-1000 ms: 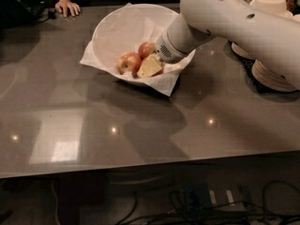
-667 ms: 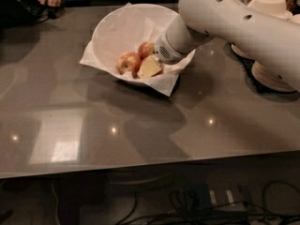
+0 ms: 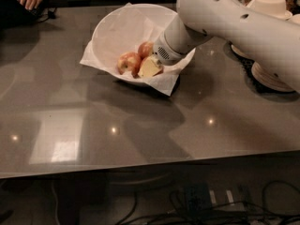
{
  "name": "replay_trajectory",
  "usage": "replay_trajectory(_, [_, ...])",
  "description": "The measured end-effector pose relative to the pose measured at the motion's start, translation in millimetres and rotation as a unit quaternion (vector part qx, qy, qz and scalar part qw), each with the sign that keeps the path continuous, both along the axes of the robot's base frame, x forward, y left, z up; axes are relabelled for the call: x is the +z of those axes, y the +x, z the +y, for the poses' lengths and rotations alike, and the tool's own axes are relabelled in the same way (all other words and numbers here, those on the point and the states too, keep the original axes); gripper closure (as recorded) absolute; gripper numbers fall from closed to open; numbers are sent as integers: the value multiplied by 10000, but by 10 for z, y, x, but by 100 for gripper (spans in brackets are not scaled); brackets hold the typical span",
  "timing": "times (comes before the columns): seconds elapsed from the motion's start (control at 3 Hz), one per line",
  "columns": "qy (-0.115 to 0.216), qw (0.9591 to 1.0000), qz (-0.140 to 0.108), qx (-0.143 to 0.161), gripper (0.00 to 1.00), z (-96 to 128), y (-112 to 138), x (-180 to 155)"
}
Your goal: Pick apple from white bowl
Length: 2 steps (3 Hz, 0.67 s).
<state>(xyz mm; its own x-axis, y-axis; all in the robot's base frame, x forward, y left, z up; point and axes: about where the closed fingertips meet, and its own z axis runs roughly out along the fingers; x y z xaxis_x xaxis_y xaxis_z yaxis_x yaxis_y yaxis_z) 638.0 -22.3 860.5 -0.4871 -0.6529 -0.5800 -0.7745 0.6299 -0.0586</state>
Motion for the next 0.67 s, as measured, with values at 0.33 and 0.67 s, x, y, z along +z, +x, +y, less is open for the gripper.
replay_trajectory(0.33, [-159, 9995, 100, 265, 100, 56, -4, 53])
replay_trajectory(0.67, [-385, 9967, 237, 671, 100, 118, 23, 190])
